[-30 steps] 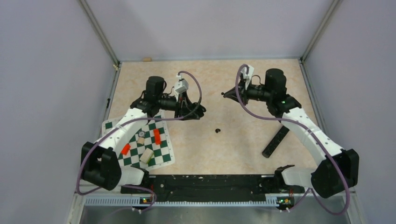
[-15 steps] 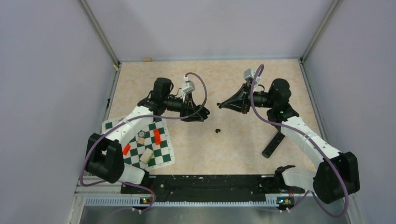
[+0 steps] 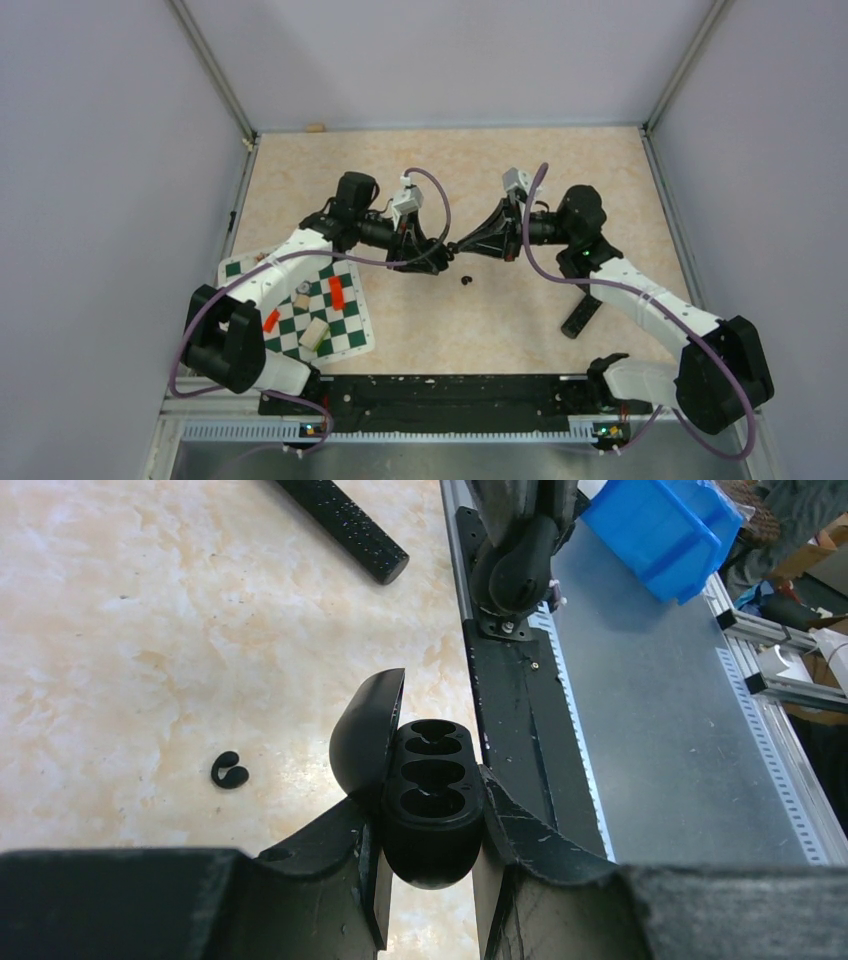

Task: Insert the wireless bluetooth earbuds into the charging case
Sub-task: Insert the left earbud into the left side groove of the charging case.

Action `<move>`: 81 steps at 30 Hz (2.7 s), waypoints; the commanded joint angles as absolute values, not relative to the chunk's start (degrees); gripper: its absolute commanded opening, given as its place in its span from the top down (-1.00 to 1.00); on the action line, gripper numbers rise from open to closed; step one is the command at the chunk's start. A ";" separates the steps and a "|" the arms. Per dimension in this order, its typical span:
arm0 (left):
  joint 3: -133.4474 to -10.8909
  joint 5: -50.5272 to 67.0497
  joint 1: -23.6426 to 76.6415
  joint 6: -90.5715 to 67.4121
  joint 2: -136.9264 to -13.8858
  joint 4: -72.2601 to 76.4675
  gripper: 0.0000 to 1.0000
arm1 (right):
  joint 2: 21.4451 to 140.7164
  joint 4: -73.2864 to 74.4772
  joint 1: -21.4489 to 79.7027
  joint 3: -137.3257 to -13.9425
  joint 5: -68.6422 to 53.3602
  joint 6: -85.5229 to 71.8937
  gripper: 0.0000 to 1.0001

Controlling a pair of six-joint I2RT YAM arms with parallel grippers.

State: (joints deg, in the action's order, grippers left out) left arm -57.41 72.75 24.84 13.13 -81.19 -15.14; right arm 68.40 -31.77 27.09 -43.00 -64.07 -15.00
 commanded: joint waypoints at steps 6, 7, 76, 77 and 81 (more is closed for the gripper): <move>-58.81 75.67 26.23 20.23 -81.66 -19.97 1.00 | 69.23 -33.42 30.67 -42.81 -61.44 -10.58 1.00; -58.94 75.94 26.36 20.72 -81.76 -20.48 1.00 | 69.52 -32.83 31.05 -42.92 -61.24 -9.88 1.00; -59.94 75.21 27.86 26.20 -81.49 -24.94 1.00 | 73.56 -21.91 39.81 -45.52 -51.88 3.64 1.00; -59.94 75.14 27.88 26.31 -81.48 -25.11 1.00 | 73.59 -21.77 39.87 -45.57 -51.79 3.75 1.00; -59.94 75.15 27.86 26.68 -81.30 -25.36 1.00 | 72.99 -20.00 39.83 -46.53 -51.50 4.91 0.98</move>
State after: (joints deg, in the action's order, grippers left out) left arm -57.43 72.03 27.29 25.23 -82.04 -26.35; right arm 72.66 -22.46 38.74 -43.33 -52.75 2.24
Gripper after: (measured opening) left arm 0.345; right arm 0.015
